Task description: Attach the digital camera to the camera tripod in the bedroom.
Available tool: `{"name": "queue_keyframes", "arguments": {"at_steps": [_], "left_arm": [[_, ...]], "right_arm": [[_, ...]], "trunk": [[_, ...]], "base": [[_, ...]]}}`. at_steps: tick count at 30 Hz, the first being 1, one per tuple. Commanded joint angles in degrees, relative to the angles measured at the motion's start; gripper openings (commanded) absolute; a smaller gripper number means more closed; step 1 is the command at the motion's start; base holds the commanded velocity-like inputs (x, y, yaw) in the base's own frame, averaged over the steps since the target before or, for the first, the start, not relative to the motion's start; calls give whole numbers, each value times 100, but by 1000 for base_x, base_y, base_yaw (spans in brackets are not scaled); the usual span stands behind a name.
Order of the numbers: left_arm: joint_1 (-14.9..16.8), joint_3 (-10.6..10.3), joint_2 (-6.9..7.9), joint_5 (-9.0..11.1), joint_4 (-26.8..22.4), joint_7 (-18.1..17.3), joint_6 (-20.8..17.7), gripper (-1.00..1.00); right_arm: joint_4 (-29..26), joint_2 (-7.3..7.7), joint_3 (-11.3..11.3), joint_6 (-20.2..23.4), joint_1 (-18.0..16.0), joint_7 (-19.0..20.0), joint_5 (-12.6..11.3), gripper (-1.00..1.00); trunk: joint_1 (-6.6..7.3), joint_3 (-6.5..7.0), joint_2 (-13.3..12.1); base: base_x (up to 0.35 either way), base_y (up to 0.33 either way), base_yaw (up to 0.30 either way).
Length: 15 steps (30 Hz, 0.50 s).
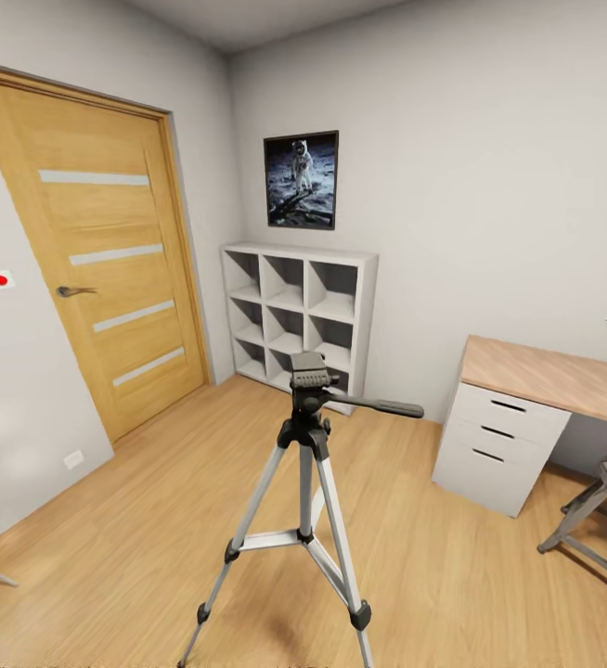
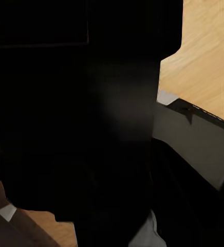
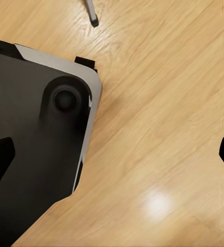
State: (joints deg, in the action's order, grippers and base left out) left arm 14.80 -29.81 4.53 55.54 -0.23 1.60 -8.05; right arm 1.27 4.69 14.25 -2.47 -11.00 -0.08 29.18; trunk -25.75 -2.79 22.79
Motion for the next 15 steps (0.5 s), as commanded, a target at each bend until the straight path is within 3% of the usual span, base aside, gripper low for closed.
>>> {"name": "queue_keyframes", "arguments": {"at_steps": [1,6,15], "left_arm": [[5,-51,1,-9,-3,16,9,-100],[5,-58,3,-228,1,33,332,-100],[5,-57,18,-303,-2,65,704,-100]], "right_arm": [[14,1,49,-26,-8,-1,46,100],[14,-8,51,-26,-8,-1,44,100],[14,-12,52,-25,-8,-1,44,100]], "trunk": [[-3,-22,13],[-3,-68,13],[-3,-150,13]], "base": [[0,0,0],[0,0,7],[0,0,95]]}}
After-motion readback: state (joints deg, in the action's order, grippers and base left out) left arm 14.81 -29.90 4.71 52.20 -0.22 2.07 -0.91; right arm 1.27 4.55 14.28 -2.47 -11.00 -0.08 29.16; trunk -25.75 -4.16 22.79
